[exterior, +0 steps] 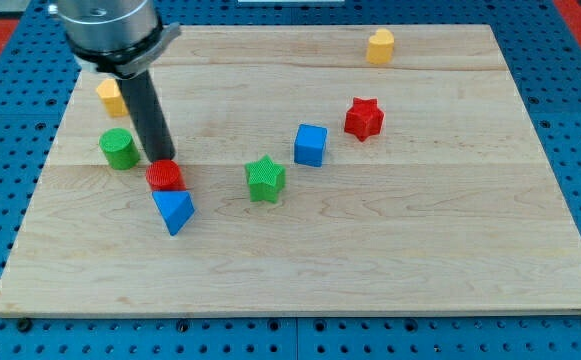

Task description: Move the red circle below the green circle

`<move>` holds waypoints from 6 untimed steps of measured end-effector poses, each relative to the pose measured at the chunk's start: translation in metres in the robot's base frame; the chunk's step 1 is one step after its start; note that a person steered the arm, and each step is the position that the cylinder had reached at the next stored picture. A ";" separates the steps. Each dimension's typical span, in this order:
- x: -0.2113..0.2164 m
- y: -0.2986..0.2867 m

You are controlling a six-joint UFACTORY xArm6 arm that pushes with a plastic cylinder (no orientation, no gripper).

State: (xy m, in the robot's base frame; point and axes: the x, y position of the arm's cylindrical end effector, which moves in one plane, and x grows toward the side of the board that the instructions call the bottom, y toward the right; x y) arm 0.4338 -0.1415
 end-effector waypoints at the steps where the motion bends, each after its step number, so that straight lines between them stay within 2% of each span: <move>1: 0.000 0.031; 2: 0.004 0.064; 4: 0.039 0.029; 6: 0.039 -0.015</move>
